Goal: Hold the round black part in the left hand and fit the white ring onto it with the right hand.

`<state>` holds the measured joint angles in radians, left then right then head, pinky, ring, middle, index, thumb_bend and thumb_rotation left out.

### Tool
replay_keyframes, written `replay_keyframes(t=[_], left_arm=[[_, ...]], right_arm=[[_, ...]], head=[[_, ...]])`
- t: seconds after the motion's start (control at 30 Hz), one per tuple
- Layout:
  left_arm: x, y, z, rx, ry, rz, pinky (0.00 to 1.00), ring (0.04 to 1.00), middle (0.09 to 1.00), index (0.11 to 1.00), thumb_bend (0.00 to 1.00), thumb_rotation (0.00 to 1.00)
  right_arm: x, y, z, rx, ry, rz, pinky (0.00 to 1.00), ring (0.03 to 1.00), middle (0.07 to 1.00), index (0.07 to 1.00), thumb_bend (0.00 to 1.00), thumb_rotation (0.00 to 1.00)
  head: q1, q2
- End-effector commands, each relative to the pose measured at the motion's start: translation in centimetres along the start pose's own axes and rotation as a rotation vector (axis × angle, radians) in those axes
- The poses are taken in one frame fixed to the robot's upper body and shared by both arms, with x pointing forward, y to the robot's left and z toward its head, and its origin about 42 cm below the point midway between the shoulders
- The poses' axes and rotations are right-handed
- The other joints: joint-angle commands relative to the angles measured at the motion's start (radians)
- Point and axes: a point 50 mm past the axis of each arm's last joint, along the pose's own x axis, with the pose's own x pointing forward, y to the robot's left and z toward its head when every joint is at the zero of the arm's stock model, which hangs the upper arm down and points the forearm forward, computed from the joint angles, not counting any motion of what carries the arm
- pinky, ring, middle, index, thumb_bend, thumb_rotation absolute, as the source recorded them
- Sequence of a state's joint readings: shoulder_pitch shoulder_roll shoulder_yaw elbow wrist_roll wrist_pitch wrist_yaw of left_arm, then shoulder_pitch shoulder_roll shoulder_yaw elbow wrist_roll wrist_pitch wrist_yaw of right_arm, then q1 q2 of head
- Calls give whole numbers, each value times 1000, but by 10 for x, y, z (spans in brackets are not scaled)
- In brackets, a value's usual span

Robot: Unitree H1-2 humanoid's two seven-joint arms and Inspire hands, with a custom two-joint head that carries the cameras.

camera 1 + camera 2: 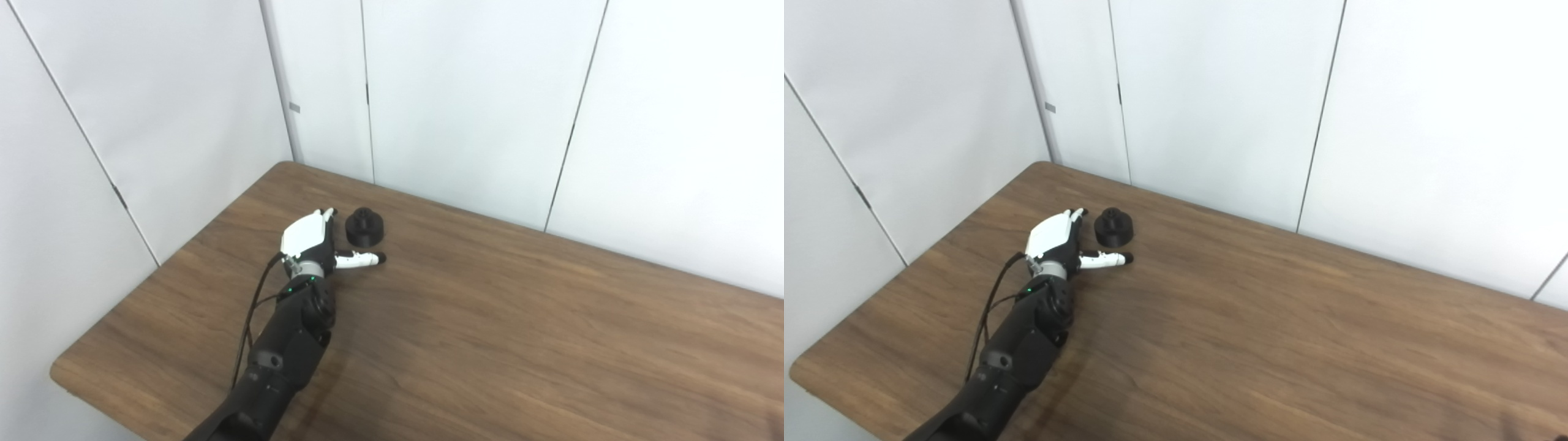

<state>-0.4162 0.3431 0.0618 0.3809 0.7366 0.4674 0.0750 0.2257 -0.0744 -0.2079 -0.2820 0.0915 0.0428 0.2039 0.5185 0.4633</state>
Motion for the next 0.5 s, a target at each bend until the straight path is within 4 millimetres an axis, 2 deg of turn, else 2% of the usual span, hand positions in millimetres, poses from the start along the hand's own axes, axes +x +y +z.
replay_keyframes(t=[0.0,0.47], left_arm=[[15,21,18,-11,-47,33,1000,1000,1000,956,1000,543],[21,22,30,-11,-79,27,1000,1000,1000,948,1000,520]], right_arm=[[-58,-5,-23,-33,128,-22,877,1000,1000,1000,560,863],[-66,-1,-21,-67,115,-30,868,1000,1000,1000,602,886]], head=[[-7,0],[-28,6]])
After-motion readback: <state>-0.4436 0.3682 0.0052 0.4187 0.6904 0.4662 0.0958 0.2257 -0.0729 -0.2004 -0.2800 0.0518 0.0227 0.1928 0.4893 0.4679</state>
